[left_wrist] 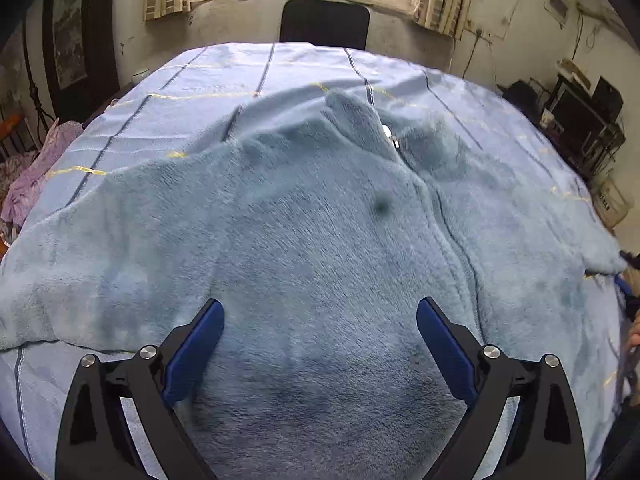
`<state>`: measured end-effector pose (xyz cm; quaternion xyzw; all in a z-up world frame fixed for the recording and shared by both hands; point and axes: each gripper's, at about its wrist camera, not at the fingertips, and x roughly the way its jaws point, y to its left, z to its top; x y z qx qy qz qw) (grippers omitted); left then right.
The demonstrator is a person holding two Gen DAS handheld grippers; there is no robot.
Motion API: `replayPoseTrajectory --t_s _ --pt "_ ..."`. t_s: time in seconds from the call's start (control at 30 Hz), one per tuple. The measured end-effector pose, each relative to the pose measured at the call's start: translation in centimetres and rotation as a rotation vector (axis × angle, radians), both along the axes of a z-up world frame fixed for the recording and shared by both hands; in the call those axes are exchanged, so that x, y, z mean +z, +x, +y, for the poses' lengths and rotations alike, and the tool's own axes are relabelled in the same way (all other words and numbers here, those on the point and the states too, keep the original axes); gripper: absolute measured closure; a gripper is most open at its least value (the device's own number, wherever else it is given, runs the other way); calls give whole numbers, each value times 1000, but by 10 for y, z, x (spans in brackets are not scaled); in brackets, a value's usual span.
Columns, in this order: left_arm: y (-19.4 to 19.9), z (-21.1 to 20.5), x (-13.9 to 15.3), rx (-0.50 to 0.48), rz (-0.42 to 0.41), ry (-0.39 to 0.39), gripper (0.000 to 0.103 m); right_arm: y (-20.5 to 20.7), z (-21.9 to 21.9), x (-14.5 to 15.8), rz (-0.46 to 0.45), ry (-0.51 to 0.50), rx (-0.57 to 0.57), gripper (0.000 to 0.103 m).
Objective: Fold large clothes
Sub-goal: 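Carry the held sleeve across the jacket body and open the right tool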
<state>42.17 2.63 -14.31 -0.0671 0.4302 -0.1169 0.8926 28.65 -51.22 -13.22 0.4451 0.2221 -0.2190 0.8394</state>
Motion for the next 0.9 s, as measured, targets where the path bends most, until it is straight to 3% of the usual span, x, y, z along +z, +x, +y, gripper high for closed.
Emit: replayPoseTrajectory --t_s 0.1,0.2,0.27,0.3,0.37,0.63,0.9 --pt "0 22 10 65 -31 -9 6 10 -8 -8 -1 37 -6 58" --pt "9 45 7 140 2 -33 6 9 -12 -13 -15 10 -33 73" --pt "17 61 1 193 39 -55 7 10 -16 -15 -10 4 -32 92" --pt "20 65 -1 207 51 -62 7 10 -19 -18 -28 27 -19 95" --pt "23 71 -4 227 60 -62 7 9 -19 -16 -65 35 2 96" --pt "20 67 1 239 18 17 7 27 51 36 -127 -160 222 96" --pt "12 76 14 242 -7 -41 7 60 157 80 -128 -269 445 96"
